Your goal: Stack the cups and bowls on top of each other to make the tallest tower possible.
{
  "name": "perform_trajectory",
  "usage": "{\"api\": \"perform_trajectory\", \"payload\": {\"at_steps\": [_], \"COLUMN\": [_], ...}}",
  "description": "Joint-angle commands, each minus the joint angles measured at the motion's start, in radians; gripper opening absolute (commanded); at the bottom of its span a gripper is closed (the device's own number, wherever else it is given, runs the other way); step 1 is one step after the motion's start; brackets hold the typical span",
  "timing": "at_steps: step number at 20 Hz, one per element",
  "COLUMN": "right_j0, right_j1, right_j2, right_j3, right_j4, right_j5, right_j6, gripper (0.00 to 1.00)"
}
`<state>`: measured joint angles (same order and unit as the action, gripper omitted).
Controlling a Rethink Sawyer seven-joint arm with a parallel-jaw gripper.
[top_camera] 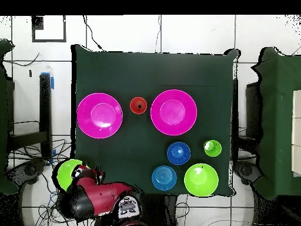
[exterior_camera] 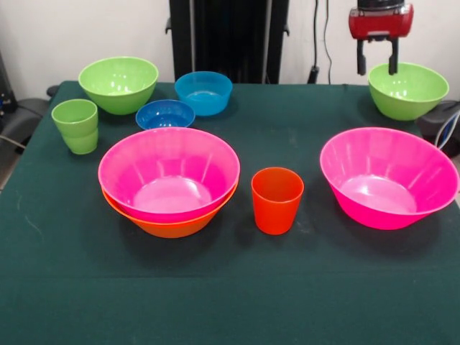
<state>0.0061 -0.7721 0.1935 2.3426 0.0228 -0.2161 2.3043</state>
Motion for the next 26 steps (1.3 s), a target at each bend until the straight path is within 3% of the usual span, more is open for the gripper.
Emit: {"api": "perform_trajectory", "payload": {"at_steps": [1, 7, 12, 26], "right_j0": [-0.005, 0.024, 0.019, 0.031], "right_j1": [-0.013, 0.121, 0.184, 0.254], "right_j2": [0.085, 0.052, 0.054, 0.097], "right_j3": [0.057, 0.007, -0.015, -0.027], "right_j4": [0.045, 0.031, 0.018, 0.031], "right_j5": [0.099, -0.030, -0.084, -0.175], "right_j6": [0.194, 0.209, 0.214, 0.249], "gripper": [1.00, 1.00, 1.00, 1.00]}}
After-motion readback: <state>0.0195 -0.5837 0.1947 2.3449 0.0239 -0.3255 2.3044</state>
